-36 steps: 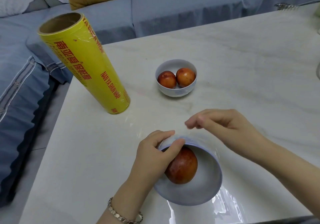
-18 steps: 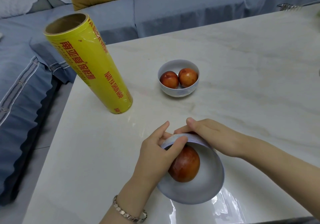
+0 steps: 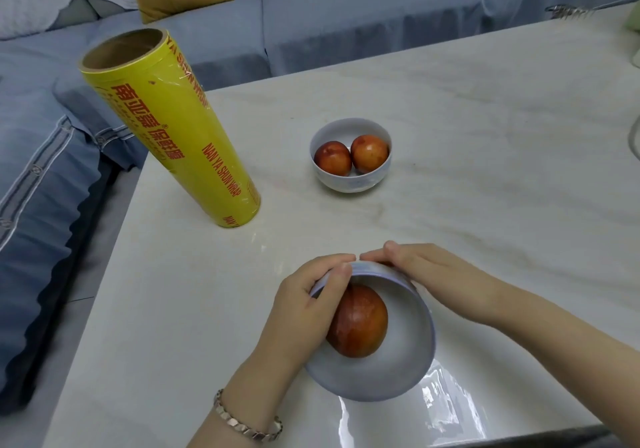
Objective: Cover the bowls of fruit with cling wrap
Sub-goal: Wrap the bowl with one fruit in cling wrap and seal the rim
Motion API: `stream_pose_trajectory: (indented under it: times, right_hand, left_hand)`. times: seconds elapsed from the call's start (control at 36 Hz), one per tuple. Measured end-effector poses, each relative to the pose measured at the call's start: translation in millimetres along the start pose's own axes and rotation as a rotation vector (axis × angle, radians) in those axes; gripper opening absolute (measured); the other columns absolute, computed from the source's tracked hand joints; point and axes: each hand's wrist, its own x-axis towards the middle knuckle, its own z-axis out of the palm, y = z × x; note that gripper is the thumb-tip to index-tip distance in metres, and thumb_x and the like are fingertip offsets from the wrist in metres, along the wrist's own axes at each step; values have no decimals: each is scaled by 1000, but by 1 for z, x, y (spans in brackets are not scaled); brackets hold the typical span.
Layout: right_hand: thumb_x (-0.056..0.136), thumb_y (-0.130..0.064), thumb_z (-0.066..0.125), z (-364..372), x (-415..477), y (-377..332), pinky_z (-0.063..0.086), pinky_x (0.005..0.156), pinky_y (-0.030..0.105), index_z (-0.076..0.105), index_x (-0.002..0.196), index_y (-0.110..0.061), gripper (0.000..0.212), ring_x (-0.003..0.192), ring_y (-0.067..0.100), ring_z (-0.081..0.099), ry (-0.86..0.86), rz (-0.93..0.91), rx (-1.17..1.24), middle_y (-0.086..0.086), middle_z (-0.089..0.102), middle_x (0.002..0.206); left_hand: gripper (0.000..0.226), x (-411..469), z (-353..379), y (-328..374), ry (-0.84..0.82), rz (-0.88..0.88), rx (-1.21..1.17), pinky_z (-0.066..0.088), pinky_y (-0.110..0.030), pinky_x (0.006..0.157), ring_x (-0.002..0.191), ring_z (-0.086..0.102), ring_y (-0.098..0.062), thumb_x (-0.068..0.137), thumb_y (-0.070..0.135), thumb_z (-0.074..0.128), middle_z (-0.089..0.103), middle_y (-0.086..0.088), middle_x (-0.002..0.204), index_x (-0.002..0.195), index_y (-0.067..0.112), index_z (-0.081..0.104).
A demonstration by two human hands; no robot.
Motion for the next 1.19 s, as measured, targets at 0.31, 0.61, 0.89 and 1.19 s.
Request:
stream_pose_trajectory:
  times: [0.31, 0.61, 0.89, 1.19]
  right_hand:
    - [60, -73, 62, 5, -18, 39, 52, 86, 32, 62, 113, -10, 82, 100, 22, 63, 55, 85, 441, 17, 66, 110]
    - [87, -36, 53, 5, -24, 30, 53, 74, 16, 69, 99, -27, 22, 87, 4, 66, 204, 15, 382, -5, 72, 97]
    - [77, -37, 66, 1, -6, 14, 52, 70, 19, 70, 96, -18, 27, 79, 8, 65, 211, 43, 245, -2, 72, 89]
    - [76, -16, 71, -16, 16, -8, 52, 62, 14, 73, 84, 0, 18, 62, 4, 59, 177, 106, 112, 11, 69, 78]
  left_hand:
    - [38, -5, 8, 2, 290, -264, -147, 51, -15, 74, 85, 65, -2, 96, 40, 36, 70, 12, 87, 90, 25, 71]
    - [22, 1, 12, 9, 202, -408, -314, 54, -22, 68, 85, 65, -14, 92, 15, 45, 69, -4, 94, 87, 17, 67]
    - [37, 19, -3, 19, -19, -351, -6, 44, -16, 67, 77, 59, -10, 96, 41, 41, 65, 5, 76, 79, 19, 65]
    - [28, 7, 1, 13, -3, -173, -56, 43, -3, 61, 73, 62, 9, 94, 32, 47, 70, 18, 73, 80, 29, 71]
